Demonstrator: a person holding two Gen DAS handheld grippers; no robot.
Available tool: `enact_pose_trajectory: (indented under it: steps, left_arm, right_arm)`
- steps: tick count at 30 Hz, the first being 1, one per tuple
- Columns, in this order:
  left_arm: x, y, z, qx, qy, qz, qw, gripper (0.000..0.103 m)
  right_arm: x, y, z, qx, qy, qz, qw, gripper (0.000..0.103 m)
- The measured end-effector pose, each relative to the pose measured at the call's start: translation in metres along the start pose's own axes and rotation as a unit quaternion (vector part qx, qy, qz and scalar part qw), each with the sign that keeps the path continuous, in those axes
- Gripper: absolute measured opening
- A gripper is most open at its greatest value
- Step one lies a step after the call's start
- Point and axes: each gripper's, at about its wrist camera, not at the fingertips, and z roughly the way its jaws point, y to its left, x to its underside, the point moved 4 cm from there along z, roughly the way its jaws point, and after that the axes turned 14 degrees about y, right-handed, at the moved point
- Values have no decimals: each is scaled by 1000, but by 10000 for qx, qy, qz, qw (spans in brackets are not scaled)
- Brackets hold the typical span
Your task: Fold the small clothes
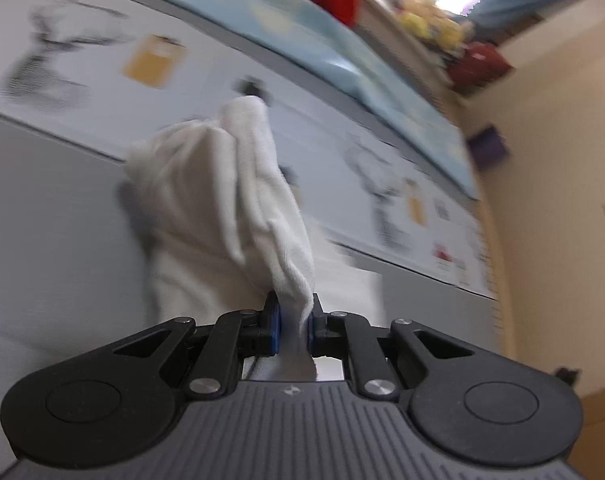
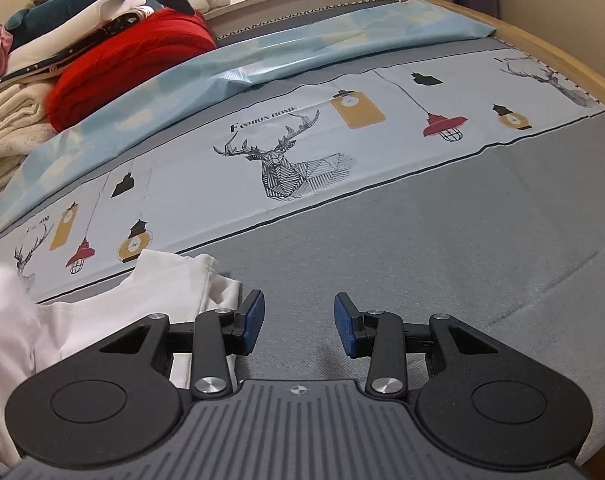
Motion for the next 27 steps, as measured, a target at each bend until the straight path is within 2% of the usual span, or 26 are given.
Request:
enact_pose_trajectory:
  steps: [5,8,9,11,14,17,20,23,25,27]
  left_arm:
    - [2,-78,60,231,245,404,9986,13]
    - [6,-109,93,242,330,413,9983,19]
    - [6,-117,100,406,389,428,9975,29]
    - [7,-126,105,806,449,532,9943,39]
    - [8,-119,96,523,348,733,9953,39]
    - [6,-92,85,240,434,564,9972,39]
    - [7,-67,72,-103,618,595,9963,39]
    - [14,-44,67,-526,825,744,9924,39]
    - [21,-33,62,-680,901,834,9901,39]
    - [25,-27,59,-762,949,896,9885,39]
  right_arm:
    - [3,-9,-3,47,9,7,10000,40]
    - [5,-16,-5,79,30,56,9999,40]
    - [6,-18,-6,82,32,80,9999,40]
    - [7,-21,-7,53,40,122,9999,40]
    - [6,-20,-7,-101,59,145,9998,40]
    - [5,-11,-3,-462,139,197,9986,41]
    - [9,7,12,-997,589,237,9930,46]
    - [21,35,28,-1482,1177,-13,9819,48]
    - [32,57,33,-1470,1438,-494,9774,48]
    - [42,73,34,-1232,1538,-1028,9750,44]
